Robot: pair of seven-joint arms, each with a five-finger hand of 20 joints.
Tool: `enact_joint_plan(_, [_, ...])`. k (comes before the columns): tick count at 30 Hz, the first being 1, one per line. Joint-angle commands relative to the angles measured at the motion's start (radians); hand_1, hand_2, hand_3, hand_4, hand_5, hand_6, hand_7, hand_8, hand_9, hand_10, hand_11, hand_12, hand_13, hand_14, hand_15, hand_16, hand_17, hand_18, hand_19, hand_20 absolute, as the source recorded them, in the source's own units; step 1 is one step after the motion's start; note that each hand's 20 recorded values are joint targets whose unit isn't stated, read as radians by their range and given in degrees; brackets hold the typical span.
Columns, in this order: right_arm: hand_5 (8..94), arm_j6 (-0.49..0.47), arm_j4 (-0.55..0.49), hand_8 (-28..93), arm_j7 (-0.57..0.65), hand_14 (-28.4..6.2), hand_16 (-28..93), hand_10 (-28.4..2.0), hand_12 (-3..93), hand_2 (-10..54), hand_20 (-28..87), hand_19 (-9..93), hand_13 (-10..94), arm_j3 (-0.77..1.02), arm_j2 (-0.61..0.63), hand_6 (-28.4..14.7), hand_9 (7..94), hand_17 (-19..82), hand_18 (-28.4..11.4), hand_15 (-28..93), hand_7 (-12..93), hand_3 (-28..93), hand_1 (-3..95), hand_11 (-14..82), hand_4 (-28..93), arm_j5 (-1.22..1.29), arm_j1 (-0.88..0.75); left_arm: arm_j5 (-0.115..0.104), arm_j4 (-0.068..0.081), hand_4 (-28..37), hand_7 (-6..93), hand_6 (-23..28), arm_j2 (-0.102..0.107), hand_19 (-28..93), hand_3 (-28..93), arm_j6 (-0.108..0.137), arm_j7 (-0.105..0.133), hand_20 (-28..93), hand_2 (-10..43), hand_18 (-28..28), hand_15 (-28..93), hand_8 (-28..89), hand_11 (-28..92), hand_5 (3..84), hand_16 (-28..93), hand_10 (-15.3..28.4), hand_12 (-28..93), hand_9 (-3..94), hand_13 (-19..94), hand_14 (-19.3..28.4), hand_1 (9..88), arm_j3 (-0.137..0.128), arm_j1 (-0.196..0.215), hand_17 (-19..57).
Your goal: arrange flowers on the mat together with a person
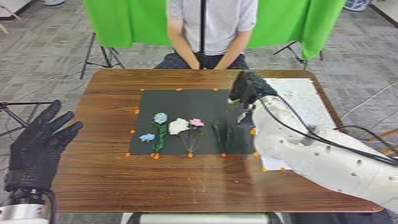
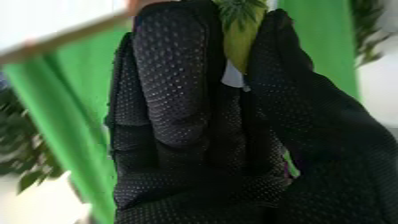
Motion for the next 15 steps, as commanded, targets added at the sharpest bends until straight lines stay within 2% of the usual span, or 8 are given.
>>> enact_joint_plan(1, [81.6,-0.038,0.033,0,0.002,-3.0,26,-6.0,36.1,-9.5,-3,87,84,-0.043,-0.076,2.5,93.6,39,-16.2,48,22,68,59.7,10.1,-28,0.005,-0.022,0.036,0.007,-23.2,9.6,5.3,-0.032,39,76,-0.021,-0.054,16,7.0,18.7,44,-8,18,31.3,-5,14.9,12,28.5,19,21.4,21.5,0.000,-0.010,-9.5])
enact_joint_plan(3, [81.3,-0.040,0.040,0,0.007,-3.1,26,-6.0,36.1,-9.5,-3,87,84,-0.047,-0.084,2.5,93.6,39,-16.3,48,22,68,59.5,10.2,-28,0.004,-0.025,0.041,0.007,-23.2,9.6,5.3,-0.040,39,76,-0.024,-0.062,16,7.0,18.7,44,-8,18,31.3,-5,14.9,12,28.6,19,21.5,21.5,0.000,-0.012,-9.5])
enact_joint_plan(5, [81.2,-0.032,0.051,0,0.015,-3.1,26,-6.0,36.3,-9.5,-3,87,84,-0.061,-0.087,2.5,93.6,39,-16.4,49,22,68,59.5,10.3,-28,-0.005,-0.020,0.034,0.008,-23.2,9.7,5.3,-0.028,39,76,-0.025,-0.057,16,7.0,18.7,44,-8,18,31.3,-5,14.9,12,28.6,19,21.4,21.5,0.001,-0.010,-9.5])
enact_joint_plan(7, [80.6,-0.041,0.049,-1,0.023,-3.1,26,-6.0,36.3,-9.5,-3,87,84,-0.061,-0.082,2.5,93.5,38,-16.3,49,22,68,59.4,10.2,-28,0.000,-0.024,0.042,0.010,-23.2,9.7,5.3,-0.031,39,76,-0.032,-0.066,16,7.0,18.7,44,-8,18,31.3,-5,14.9,12,28.6,19,21.4,21.5,0.002,-0.013,-9.5])
enact_joint_plan(11, [77.3,-0.060,0.051,-2,0.045,-3.7,25,-6.2,35.8,-9.5,-3,86,83,-0.082,-0.077,2.6,92.7,38,-16.6,49,19,68,57.9,10.0,-28,-0.014,-0.018,0.045,0.007,-23.1,9.7,5.3,-0.035,39,76,-0.033,-0.064,16,7.0,18.7,43,-8,18,31.3,-5,14.9,12,28.6,19,21.4,21.5,0.000,-0.006,-9.5])
enact_joint_plan(13, [75.4,-0.062,0.050,-2,0.044,-4.0,25,-6.3,35.7,-9.5,-3,87,83,-0.076,-0.075,2.1,92.0,38,-16.7,49,19,68,56.7,9.7,-28,0.004,-0.021,0.053,0.010,-23.2,9.8,5.2,-0.042,39,76,-0.039,-0.076,16,7.0,18.7,44,-8,18,31.3,-5,14.9,12,28.6,19,21.4,21.5,-0.001,-0.013,-9.5])
enact_joint_plan(14, [74.0,-0.062,0.048,-3,0.043,-4.5,22,-6.5,35.3,-9.5,-3,87,83,-0.075,-0.073,1.9,91.4,38,-16.9,50,18,68,54.7,10.1,-28,0.001,-0.025,0.064,0.009,-23.2,9.8,5.3,-0.056,39,76,-0.044,-0.097,16,7.0,18.7,44,-8,18,31.3,-5,14.8,12,28.6,19,21.4,21.5,-0.002,-0.018,-9.5])
enact_joint_plan(15, [72.4,-0.069,0.045,-3,0.043,-4.7,21,-6.8,34.0,-9.5,-3,87,83,-0.066,-0.072,1.8,90.3,37,-17.1,51,18,68,53.2,11.9,-27,-0.001,-0.030,0.069,0.010,-23.2,9.8,5.3,-0.060,39,76,-0.052,-0.103,16,7.0,18.7,43,-8,18,31.3,-5,14.9,12,28.6,19,21.4,21.5,-0.003,-0.022,-9.6])
